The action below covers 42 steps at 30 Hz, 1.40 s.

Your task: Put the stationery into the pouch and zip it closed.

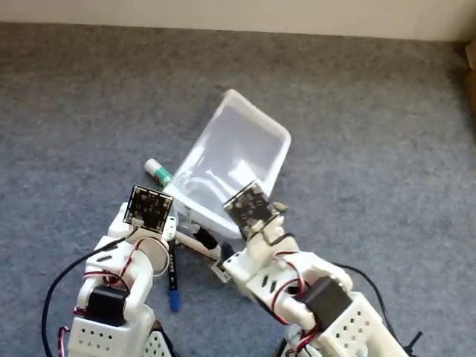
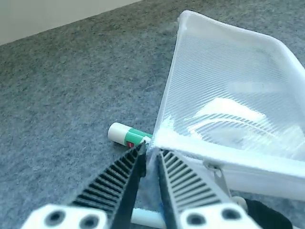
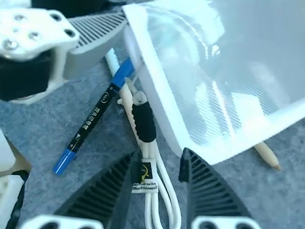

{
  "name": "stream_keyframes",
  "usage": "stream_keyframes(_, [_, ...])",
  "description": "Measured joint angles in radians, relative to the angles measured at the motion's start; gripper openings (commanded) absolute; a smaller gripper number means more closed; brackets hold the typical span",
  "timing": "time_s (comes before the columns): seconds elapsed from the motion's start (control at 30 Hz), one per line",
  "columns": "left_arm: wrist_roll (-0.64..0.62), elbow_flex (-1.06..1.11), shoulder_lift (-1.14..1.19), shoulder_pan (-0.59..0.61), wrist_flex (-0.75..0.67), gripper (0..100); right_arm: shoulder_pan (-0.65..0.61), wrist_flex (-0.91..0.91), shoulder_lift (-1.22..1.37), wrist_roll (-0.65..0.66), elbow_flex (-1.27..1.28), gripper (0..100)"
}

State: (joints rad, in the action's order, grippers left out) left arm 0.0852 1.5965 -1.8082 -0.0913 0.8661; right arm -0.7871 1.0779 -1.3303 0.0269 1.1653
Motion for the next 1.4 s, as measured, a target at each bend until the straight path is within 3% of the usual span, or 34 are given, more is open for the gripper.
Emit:
stream_keyframes(0.17, [0.0,0.0,0.0,0.0,0.0,5,-0.054,-0.115,0.021,0.0,0.075,13.4])
stream_keyframes(0.37, [0.0,0.0,0.0,0.0,0.0,5,-0.109,-0.241,0.224,-0.006,0.08,13.4])
stream_keyframes(0.73, [0.0,0.0,0.0,0.002,0.0,5,-0.114,-0.39,0.582,-0.008,0.038,13.4])
stream_keyframes(1.4, [0.0,-0.002,0.0,0.003,-0.003,5,-0.046,-0.6,0.865,-0.008,0.005,13.1])
